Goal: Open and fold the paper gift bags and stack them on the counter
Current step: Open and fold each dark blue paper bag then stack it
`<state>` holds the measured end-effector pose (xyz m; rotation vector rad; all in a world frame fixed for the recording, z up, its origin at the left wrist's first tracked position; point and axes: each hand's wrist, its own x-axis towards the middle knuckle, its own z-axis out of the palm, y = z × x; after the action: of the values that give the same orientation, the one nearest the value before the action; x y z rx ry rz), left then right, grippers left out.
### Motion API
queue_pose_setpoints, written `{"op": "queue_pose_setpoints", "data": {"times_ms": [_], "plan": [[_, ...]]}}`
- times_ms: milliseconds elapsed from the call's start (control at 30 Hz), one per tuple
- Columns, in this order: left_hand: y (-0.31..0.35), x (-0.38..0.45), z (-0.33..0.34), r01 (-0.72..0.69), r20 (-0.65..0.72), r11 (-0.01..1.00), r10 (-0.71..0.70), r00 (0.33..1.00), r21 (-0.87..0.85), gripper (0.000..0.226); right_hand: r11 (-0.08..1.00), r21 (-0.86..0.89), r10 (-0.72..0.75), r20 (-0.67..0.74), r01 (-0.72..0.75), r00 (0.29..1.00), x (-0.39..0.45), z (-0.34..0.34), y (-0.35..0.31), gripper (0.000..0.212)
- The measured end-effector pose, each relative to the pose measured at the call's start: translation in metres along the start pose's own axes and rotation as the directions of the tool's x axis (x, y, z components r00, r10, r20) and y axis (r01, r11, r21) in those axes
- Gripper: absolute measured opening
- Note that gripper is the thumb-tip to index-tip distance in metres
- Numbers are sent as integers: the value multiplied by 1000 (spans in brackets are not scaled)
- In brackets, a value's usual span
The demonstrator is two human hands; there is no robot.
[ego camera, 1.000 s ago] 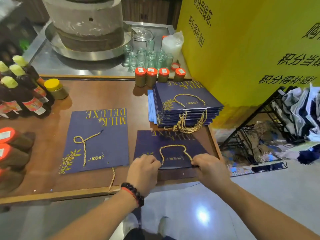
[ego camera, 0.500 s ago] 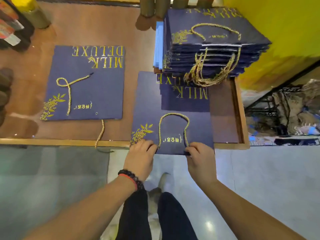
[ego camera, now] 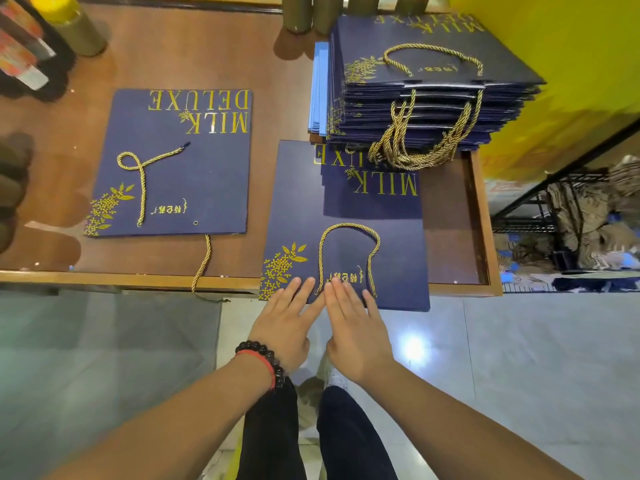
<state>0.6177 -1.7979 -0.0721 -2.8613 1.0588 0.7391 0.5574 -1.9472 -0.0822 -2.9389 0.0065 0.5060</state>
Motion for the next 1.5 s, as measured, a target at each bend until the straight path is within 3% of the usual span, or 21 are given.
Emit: {"op": "queue_pose_setpoints", "data": {"times_ms": [433, 733, 867, 933, 1000, 1067, 1133, 1233, 1367, 1433, 1500], "plan": [[-23, -15, -14, 10, 137, 999, -17, 990, 52, 82, 993, -108, -36, 14, 37, 999, -28, -5, 55, 92], [-44, -22, -6, 97, 155, 995, -97, 983, 12, 80, 985, -96, 154, 163, -140, 975, -51, -14, 104, 84], [-37, -18, -5, 165, 156, 975, -142, 977, -145, 73, 966, 99, 214, 204, -238, 955, -55, -21, 104, 83], [-31, -13, -13, 268, 113, 909, -244, 963, -318, 61, 853, 372, 301, 222, -366, 928, -49, -29, 95, 77], [-28, -2, -23, 372, 63, 750, -406, 912, -547, 47, 640, 633, 417, 189, -435, 889, -37, -38, 86, 49], [-24, 10, -35, 430, 55, 611, -534, 844, -665, 37, 428, 775, 551, 183, -464, 814, -27, -52, 80, 18], [-23, 18, -48, 460, 84, 502, -604, 793, -732, 27, 328, 823, 604, 195, -464, 773, -18, -63, 86, 14], [-25, 21, -57, 519, 213, 325, -649, 731, -791, 20, 352, 763, 617, 246, -542, 747, -13, -73, 105, 19], [-19, 4, -73, 472, 347, 63, -595, 725, -879, 7, 463, 700, 544, 260, -544, 798, -28, -80, 117, 25], [-8, -9, -85, 449, 364, 8, -575, 733, -893, 17, 447, 745, 538, 218, -495, 814, -38, -86, 112, 27], [-1, -17, -94, 429, 336, 18, -593, 732, -903, 15, 390, 811, 528, 191, -437, 827, -47, -95, 102, 29]]}}
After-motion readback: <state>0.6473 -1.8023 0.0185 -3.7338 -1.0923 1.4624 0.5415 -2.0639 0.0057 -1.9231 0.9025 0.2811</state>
